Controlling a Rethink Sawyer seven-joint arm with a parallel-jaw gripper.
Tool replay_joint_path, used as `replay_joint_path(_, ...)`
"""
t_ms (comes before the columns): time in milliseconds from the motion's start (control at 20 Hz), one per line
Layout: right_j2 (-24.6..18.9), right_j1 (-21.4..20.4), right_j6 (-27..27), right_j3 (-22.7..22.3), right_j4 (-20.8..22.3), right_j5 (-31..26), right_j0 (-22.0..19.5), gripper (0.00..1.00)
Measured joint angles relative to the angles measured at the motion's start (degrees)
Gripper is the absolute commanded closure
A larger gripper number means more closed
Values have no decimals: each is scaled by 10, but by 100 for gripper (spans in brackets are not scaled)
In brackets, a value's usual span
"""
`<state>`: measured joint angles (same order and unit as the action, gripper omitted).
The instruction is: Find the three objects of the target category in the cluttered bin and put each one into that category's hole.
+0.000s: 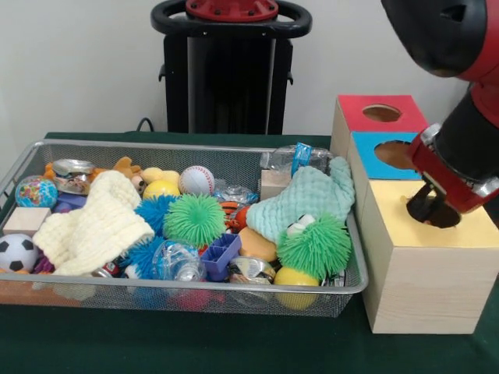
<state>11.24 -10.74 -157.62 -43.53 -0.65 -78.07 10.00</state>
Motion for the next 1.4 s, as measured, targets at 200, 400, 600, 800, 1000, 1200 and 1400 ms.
replay_joint_path(200, -5, 11, 0, 39, -12, -61, -5, 100)
replay_joint_path(400, -6, 33, 0, 65, -12, -68, -10, 100)
replay_joint_path(600, -6, 42, 0, 80, -12, -83, -14, 100)
replay_joint_path(800, -6, 44, 0, 87, -12, -97, -14, 100)
replay_joint_path(1000, -6, 47, 0, 91, -12, -100, -14, 100)
replay_joint_path(1200, -6, 53, 0, 100, -10, -100, -13, 100)
replay_joint_path(1400, -4, 63, 0, 114, -4, -100, -11, 100)
